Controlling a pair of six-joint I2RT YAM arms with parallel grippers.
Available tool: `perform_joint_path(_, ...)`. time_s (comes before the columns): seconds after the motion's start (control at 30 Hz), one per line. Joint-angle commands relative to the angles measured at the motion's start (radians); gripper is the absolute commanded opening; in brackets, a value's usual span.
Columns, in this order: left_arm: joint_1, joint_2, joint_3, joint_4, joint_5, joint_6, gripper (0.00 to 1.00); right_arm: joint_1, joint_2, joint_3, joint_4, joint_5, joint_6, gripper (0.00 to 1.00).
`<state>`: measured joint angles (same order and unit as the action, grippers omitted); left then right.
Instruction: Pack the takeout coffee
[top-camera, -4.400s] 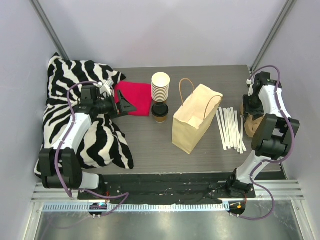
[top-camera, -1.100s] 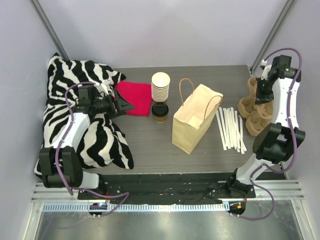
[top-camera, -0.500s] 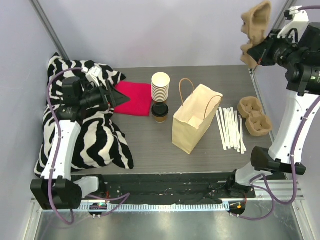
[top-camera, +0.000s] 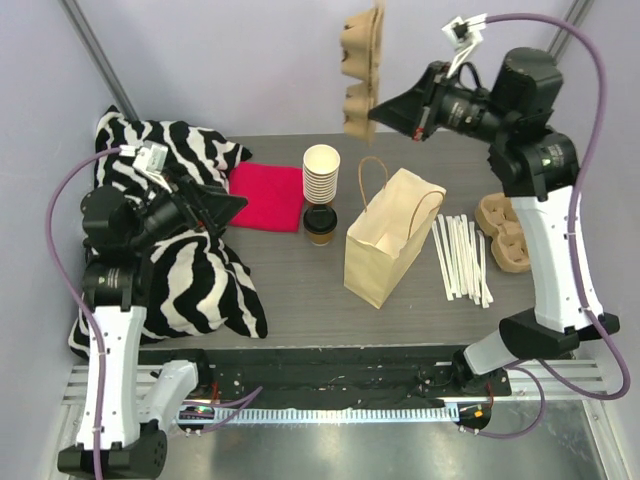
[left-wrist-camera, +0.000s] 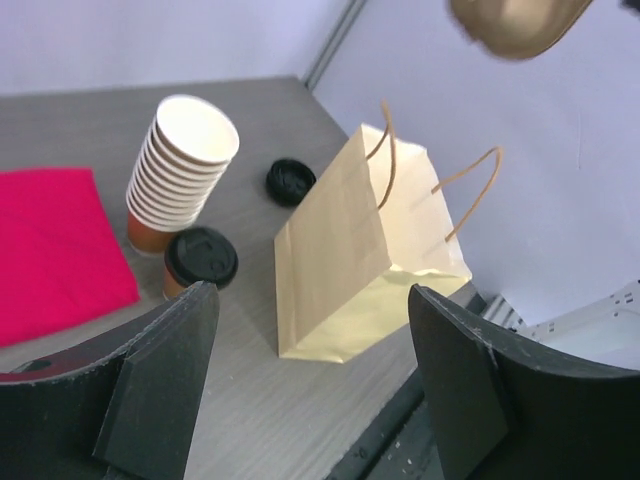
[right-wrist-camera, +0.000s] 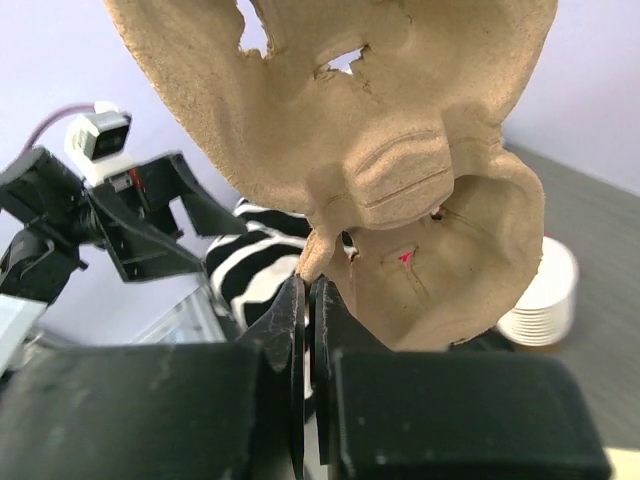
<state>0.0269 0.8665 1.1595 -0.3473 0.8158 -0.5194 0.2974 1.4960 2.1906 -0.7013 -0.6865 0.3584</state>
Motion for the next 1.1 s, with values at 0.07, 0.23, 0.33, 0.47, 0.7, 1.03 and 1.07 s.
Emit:
perform_joint_path(0.07, 0.005, -0.055, 0.104, 0.068, -0.112, -0.027, 0.79, 0.216, 0.024, -0.061, 0.126, 0.050, 0.062, 0.01)
perform_joint_path(0.23, 0.005, -0.054, 0.134, 0.093, -0.075, -0.047, 0.80, 0.342, 0.090, -0.011, 0.140, 0.071, 0.076, 0.01)
perform_joint_path(0.33, 0.007, -0.058, 0.146, 0.131, -0.073, -0.067, 0.80, 0.376, 0.121, -0.009, 0.143, 0.085, 0.077, 0.01)
perform_joint_path(0.47, 0.005, -0.054, 0.169, 0.162, -0.093, -0.099, 0.77, 0.393, 0.132, -0.045, 0.160, 0.084, 0.099, 0.01)
perform_joint_path(0.7, 0.005, -0.027, 0.105, 0.183, -0.007, -0.169, 0.83, 0.396, 0.147, -0.064, 0.189, 0.038, 0.143, 0.01)
perform_joint_path(1.03, -0.018, -0.001, 0.065, 0.317, -0.072, -0.315, 0.55, 0.411, 0.147, -0.097, 0.146, 0.194, 0.103, 0.01)
perform_joint_path(1.07, -0.018, 0.003, 0.062, 0.317, -0.079, -0.311, 0.54, 0.416, 0.156, -0.092, 0.148, 0.202, 0.105, 0.01)
